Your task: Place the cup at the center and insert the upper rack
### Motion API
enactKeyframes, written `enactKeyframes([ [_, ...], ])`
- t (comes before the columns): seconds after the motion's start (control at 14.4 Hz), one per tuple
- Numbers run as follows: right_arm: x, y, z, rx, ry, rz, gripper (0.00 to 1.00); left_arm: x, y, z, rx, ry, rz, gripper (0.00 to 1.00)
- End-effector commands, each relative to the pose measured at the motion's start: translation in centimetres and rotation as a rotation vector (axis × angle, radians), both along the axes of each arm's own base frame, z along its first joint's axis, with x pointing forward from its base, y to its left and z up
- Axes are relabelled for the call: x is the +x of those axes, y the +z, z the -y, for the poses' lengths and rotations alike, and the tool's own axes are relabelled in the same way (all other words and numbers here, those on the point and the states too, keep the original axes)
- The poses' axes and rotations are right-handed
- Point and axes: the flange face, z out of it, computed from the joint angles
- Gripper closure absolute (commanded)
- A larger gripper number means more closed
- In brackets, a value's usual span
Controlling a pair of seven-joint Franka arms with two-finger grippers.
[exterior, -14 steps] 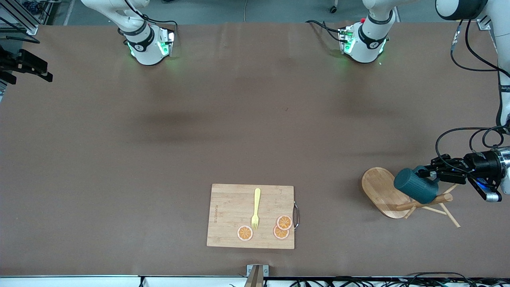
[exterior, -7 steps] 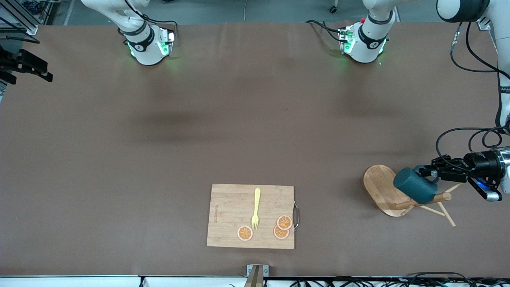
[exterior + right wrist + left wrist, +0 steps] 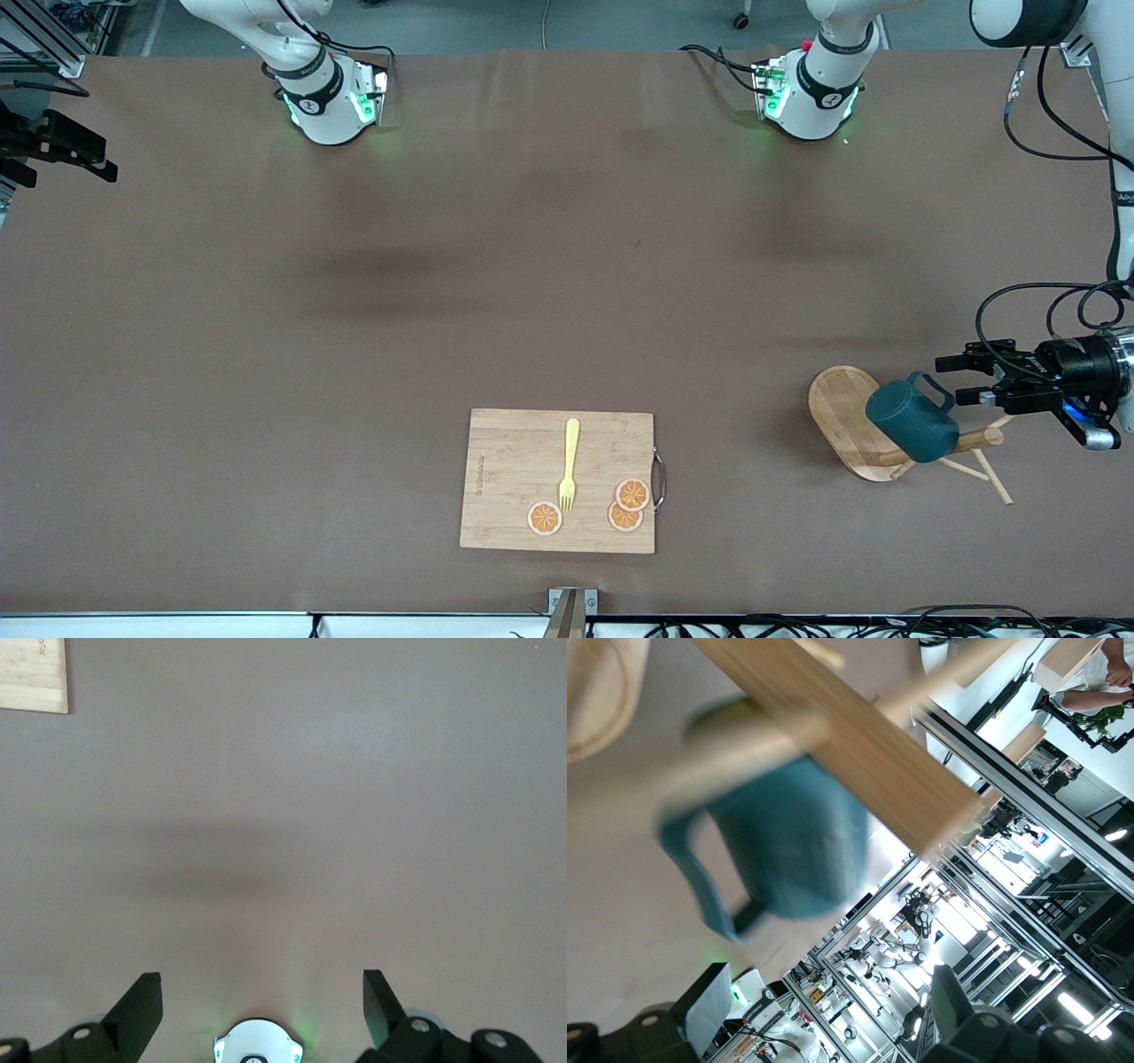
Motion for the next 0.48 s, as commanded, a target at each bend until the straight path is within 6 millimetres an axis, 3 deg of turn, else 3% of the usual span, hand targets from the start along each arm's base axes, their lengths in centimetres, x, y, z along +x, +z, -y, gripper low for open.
enactKeyframes([
  [0.0, -1.0, 0.2, 0.1, -0.013, 0.011, 0.002, 0.00, -1.2, 7.4, 3.0, 0.114, -0.057, 0.016, 0.00],
  [0.14, -1.0, 0.2, 0.0, -0.013, 0.012, 0.002, 0.00, -2.7, 12.5, 6.6, 0.284, -0.154, 0.053, 0.00],
  [0.42, -1.0, 0.2, 0.0, -0.013, 0.012, 0.002, 0.00, -5.8, 19.3, 13.0, 0.603, -0.338, 0.136, 0.00],
])
